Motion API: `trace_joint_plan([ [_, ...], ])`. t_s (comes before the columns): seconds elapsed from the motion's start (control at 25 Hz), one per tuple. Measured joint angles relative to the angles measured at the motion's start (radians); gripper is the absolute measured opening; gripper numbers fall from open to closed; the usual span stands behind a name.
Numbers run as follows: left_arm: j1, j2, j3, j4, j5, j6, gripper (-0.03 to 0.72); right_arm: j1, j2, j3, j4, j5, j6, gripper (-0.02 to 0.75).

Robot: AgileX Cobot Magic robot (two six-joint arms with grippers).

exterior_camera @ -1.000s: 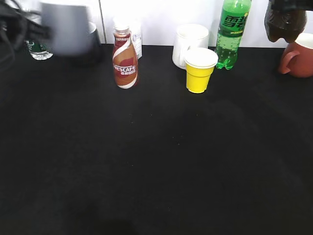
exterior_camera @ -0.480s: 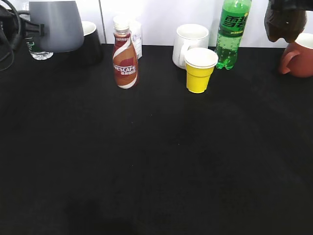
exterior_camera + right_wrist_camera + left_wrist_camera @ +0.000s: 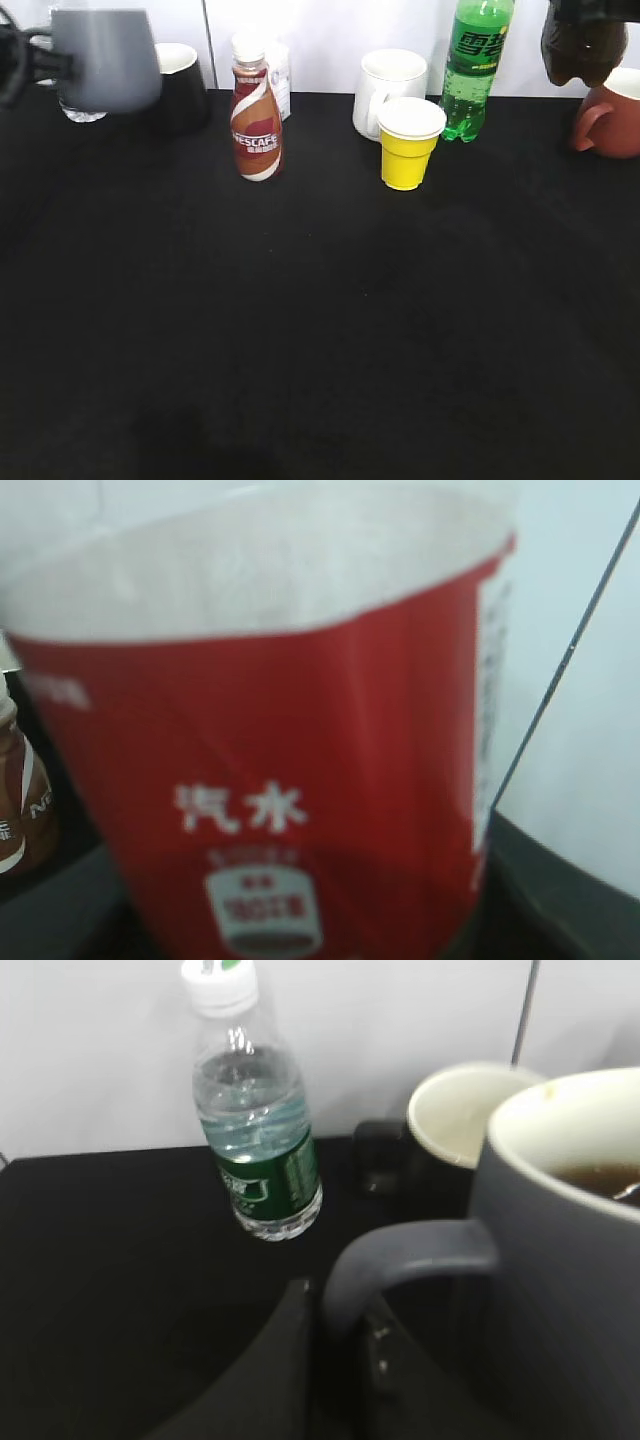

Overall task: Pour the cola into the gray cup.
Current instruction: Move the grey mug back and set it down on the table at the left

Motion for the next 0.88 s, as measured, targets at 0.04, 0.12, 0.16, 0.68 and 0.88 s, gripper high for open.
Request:
trace_joint_plan([
  [0.04, 0.02, -0.002, 0.0, 0.002, -0.052, 0.036, 0.048, 0.0, 0.0, 0.0, -0.001, 0.0, -0.004, 0.465],
  [0.12, 0.045, -0.008, 0.0, 0.011, -0.147, 0.104, 0.048, 0.0, 0.0, 0.0, -0.001, 0.0, -0.008, 0.465],
  [0.16, 0.057, -0.011, 0.0, 0.02, -0.191, 0.142, 0.048, 0.0, 0.0, 0.0, -0.001, 0.0, -0.01, 0.465],
  [0.68, 0.296, 0.049, -0.002, -0.318, -0.917, 0.675, 0.048, 0.0, -0.044, 0.0, -0.022, -0.001, -0.031, 0.465],
  [0.88, 0.324, 0.224, -0.003, -0.508, -0.999, 0.96, 0.048, 0.0, -0.075, -0.001, -0.023, -0.001, -0.038, 0.465],
])
